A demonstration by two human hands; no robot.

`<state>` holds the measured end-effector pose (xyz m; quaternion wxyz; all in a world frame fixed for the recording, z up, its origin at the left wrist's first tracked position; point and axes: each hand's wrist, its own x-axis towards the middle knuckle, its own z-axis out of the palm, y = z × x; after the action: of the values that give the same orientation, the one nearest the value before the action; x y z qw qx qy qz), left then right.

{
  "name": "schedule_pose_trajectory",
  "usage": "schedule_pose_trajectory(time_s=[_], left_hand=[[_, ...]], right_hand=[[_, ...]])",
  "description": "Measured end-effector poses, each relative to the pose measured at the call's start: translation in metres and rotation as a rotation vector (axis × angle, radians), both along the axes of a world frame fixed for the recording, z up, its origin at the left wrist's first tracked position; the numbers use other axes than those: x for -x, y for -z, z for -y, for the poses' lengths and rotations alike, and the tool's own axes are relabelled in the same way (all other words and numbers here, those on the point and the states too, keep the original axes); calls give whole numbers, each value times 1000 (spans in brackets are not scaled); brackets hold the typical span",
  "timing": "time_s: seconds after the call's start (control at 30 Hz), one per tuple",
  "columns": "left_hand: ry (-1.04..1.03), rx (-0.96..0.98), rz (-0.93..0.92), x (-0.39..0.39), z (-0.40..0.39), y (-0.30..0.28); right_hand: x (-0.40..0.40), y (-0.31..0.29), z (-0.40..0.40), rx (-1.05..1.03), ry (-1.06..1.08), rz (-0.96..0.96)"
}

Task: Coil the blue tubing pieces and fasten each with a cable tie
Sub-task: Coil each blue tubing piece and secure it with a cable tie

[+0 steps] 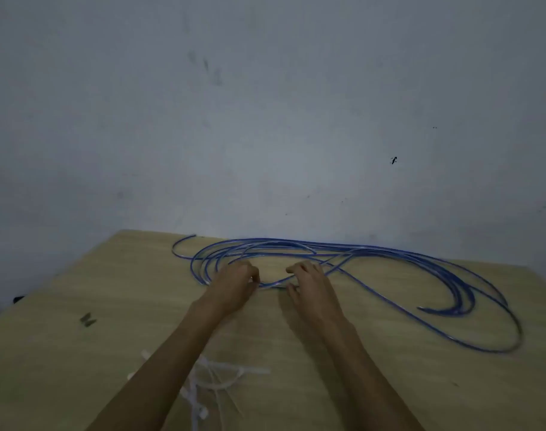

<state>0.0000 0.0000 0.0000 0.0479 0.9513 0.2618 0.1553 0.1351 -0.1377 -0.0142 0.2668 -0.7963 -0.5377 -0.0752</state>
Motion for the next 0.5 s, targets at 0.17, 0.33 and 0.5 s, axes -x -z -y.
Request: schedule_pose_trajectory(time_s=[0.17,0.33,0.5], left_hand=[[19,120,-31,-13,-13,7],[38,126,18,-18,-15,25],[96,147,151,-18,-19,16]], right_hand=[[-7,2,-24,150,-98,49],[-7,19,-32,158,-117,127],[-17,14,-30,-34,-84,177]])
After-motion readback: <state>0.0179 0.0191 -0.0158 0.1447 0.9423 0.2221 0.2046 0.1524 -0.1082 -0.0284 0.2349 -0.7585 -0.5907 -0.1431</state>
